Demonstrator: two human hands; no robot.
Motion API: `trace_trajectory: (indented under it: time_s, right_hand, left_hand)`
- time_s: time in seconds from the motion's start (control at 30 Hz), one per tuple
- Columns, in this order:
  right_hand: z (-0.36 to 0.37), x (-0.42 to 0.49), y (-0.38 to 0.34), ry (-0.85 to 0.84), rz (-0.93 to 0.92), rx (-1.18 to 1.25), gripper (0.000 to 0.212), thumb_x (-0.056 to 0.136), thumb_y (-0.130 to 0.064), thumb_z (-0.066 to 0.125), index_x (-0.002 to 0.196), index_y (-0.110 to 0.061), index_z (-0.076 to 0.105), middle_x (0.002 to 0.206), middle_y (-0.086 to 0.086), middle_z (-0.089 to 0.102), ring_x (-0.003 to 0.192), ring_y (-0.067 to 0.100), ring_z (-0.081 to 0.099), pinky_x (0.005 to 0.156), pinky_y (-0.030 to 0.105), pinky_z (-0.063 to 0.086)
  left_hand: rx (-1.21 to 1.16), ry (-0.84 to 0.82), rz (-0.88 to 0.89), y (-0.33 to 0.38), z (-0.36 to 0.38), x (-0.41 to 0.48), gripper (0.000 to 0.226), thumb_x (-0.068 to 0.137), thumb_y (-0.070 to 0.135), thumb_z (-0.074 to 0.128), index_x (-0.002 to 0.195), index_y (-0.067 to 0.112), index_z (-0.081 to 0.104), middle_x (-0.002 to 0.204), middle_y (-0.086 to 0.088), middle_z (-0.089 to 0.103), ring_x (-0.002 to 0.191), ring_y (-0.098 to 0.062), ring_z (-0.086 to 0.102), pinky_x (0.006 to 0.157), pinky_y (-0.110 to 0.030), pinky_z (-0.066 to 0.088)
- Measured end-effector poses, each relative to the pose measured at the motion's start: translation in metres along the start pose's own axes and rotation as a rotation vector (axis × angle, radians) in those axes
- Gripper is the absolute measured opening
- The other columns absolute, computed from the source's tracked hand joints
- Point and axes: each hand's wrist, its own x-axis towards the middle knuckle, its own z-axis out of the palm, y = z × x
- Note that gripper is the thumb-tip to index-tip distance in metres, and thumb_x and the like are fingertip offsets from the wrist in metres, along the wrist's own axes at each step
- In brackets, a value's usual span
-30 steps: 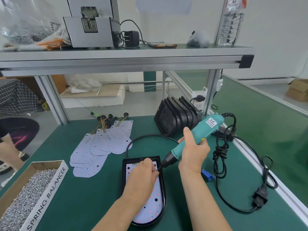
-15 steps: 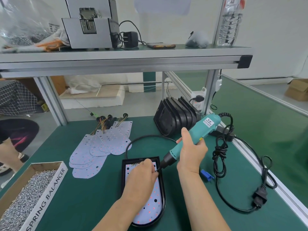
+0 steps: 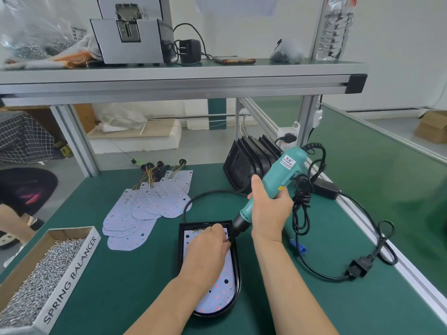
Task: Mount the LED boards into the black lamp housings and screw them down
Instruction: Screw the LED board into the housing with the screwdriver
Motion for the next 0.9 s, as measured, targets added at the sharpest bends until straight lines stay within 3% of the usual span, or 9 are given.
trace_trajectory:
  time_s: [0.23, 0.4, 0.53, 0.6, 0.7, 0.77, 0.83, 0.9]
  right_hand:
    - [-0.002, -0.001, -0.004, -0.029, 0.050, 0.065, 0.021, 0.075, -0.028, 0.079, 0.077, -0.017, 0.060, 0.056, -0.003, 0.060, 0.053, 0.011, 0.056, 0.054, 0.017, 0.047]
    - [-0.002, -0.002, -0.008, -0.015, 0.024, 0.132, 0.012, 0.080, -0.010, 0.077, 0.084, -0.014, 0.067, 0.071, -0.004, 0.063, 0.064, 0.008, 0.056, 0.060, 0.014, 0.047]
    - [-0.005, 0.001, -0.012, 0.020, 0.032, 0.141, 0.012, 0.082, -0.010, 0.076, 0.083, -0.016, 0.065, 0.073, 0.000, 0.061, 0.064, 0.009, 0.056, 0.058, 0.014, 0.047]
    - [-0.006, 0.004, -0.015, 0.034, 0.025, 0.146, 0.014, 0.082, -0.009, 0.076, 0.080, -0.017, 0.064, 0.071, 0.001, 0.061, 0.062, 0.008, 0.056, 0.057, 0.014, 0.047]
    - [-0.004, 0.004, -0.019, 0.030, 0.024, 0.177, 0.015, 0.081, -0.010, 0.076, 0.078, -0.019, 0.064, 0.066, -0.004, 0.062, 0.059, 0.006, 0.057, 0.057, 0.013, 0.046]
    - [-0.003, 0.004, -0.020, 0.020, 0.019, 0.193, 0.015, 0.079, -0.012, 0.075, 0.076, -0.022, 0.065, 0.064, -0.006, 0.062, 0.059, 0.006, 0.057, 0.057, 0.013, 0.046]
    - [-0.002, 0.004, -0.019, 0.000, 0.011, 0.189, 0.015, 0.078, -0.013, 0.076, 0.076, -0.022, 0.065, 0.065, -0.005, 0.062, 0.060, 0.007, 0.057, 0.058, 0.014, 0.047]
    - [-0.001, 0.004, -0.018, -0.016, -0.001, 0.160, 0.015, 0.079, -0.013, 0.076, 0.078, -0.021, 0.064, 0.067, -0.002, 0.061, 0.062, 0.010, 0.056, 0.059, 0.016, 0.048]
  left_hand:
    - [-0.113, -0.033, -0.027, 0.003, -0.007, 0.001, 0.017, 0.095, 0.023, 0.059, 0.086, 0.015, 0.047, 0.090, -0.002, 0.059, 0.088, -0.027, 0.055, 0.080, -0.040, 0.044]
    - [-0.210, -0.063, -0.077, 0.005, -0.016, 0.003, 0.025, 0.088, 0.022, 0.070, 0.105, 0.010, 0.056, 0.091, 0.001, 0.054, 0.090, -0.019, 0.050, 0.070, -0.027, 0.035]
    - [-0.287, -0.053, -0.145, -0.001, -0.032, 0.000, 0.029, 0.081, 0.020, 0.075, 0.103, 0.018, 0.057, 0.084, 0.003, 0.061, 0.080, -0.011, 0.054, 0.059, -0.014, 0.036]
    - [-0.383, 0.063, -0.214, -0.008, -0.045, -0.003, 0.027, 0.078, 0.020, 0.078, 0.095, 0.024, 0.058, 0.078, 0.006, 0.063, 0.074, -0.005, 0.057, 0.057, -0.011, 0.037]
    - [-0.490, 0.352, -0.496, -0.038, -0.064, -0.009, 0.036, 0.075, 0.039, 0.082, 0.092, 0.022, 0.054, 0.081, 0.007, 0.059, 0.077, -0.015, 0.058, 0.066, -0.030, 0.044]
    - [-0.557, 0.209, -0.697, -0.057, -0.068, -0.015, 0.052, 0.073, 0.055, 0.079, 0.083, 0.014, 0.048, 0.080, 0.003, 0.053, 0.070, -0.024, 0.048, 0.067, -0.032, 0.036]
    - [-0.605, -0.029, -0.756, -0.062, -0.061, -0.021, 0.057, 0.071, 0.064, 0.076, 0.072, 0.016, 0.044, 0.074, -0.002, 0.043, 0.066, -0.022, 0.034, 0.064, -0.033, 0.023]
    - [-0.639, -0.129, -0.738, -0.057, -0.053, -0.021, 0.058, 0.072, 0.062, 0.077, 0.061, 0.013, 0.049, 0.063, 0.001, 0.050, 0.058, -0.022, 0.044, 0.057, -0.030, 0.026]
